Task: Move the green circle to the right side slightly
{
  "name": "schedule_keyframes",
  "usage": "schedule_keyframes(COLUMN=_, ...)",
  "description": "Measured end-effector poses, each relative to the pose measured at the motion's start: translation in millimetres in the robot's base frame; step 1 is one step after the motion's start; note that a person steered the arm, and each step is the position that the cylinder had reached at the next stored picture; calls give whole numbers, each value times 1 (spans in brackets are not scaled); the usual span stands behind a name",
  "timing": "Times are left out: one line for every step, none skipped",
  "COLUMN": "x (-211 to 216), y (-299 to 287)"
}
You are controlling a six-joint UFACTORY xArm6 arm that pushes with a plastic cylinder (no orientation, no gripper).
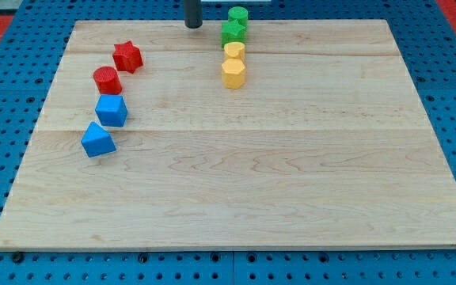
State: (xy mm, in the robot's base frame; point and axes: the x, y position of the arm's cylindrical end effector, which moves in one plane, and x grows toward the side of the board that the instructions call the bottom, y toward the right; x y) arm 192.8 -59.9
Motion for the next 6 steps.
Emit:
schedule_keyframes(x=0, y=16)
schedule_keyframes(x=-1, y=38)
schedule_keyframes(x=0, y=52)
schedule_keyframes(x=24, y=87)
schedule_keyframes(x=46, y=115)
schedule_keyframes(x=49, y=140)
